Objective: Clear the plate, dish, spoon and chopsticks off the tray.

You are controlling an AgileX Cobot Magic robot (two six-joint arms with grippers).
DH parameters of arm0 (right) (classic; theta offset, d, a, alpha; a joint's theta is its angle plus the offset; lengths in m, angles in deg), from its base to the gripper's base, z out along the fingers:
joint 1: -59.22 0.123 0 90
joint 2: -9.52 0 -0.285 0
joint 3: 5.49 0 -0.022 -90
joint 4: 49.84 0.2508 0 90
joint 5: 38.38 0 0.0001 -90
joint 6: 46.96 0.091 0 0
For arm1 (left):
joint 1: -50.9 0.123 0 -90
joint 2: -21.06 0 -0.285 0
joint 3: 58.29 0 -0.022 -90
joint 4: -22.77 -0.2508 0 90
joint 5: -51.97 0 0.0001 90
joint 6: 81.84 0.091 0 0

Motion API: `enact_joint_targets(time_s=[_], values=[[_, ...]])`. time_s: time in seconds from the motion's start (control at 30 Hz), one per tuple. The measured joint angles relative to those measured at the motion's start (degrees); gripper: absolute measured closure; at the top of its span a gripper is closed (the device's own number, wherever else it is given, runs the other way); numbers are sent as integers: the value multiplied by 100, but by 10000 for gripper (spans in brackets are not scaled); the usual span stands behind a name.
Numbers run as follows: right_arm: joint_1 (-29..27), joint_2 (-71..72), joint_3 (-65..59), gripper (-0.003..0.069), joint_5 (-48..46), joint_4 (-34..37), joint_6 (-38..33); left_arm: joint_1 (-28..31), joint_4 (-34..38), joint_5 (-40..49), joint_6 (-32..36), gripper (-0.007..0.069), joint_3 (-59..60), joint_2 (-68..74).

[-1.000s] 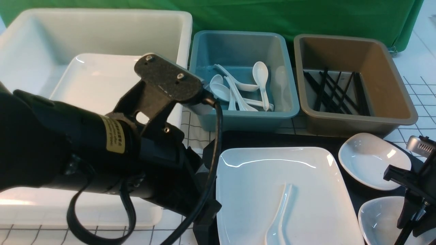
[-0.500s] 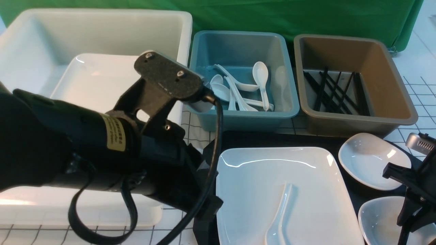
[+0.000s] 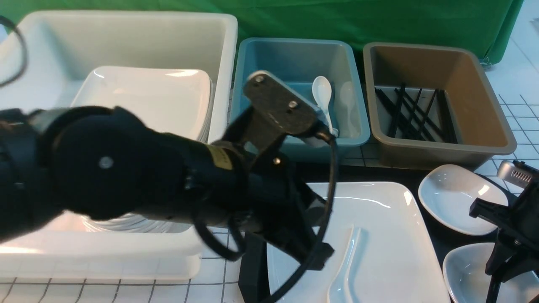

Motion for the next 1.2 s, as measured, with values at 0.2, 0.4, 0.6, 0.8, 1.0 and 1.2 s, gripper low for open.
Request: enact_joint_targets(time_s=[0.2, 0.4, 0.6, 0.8, 1.0, 1.2], values=[[10, 101, 0, 536, 6, 37, -150, 0, 626, -55, 726, 628, 0, 377], [10, 594, 0, 536, 109, 44, -290, 0, 664, -277, 871, 628, 0, 427], [10, 1042, 0, 536, 132, 122, -529, 0, 671, -536, 970, 628, 0, 427], [10, 1688, 356, 536, 108, 411, -897, 0, 827, -1204, 985, 628, 0, 427], [10, 1960, 1295, 536, 164, 758, -1106, 0, 879, -1526, 985, 628, -328, 427], [-6, 1309, 2814, 536, 742, 838, -1203, 0, 751, -1576, 997, 628, -1172, 427]])
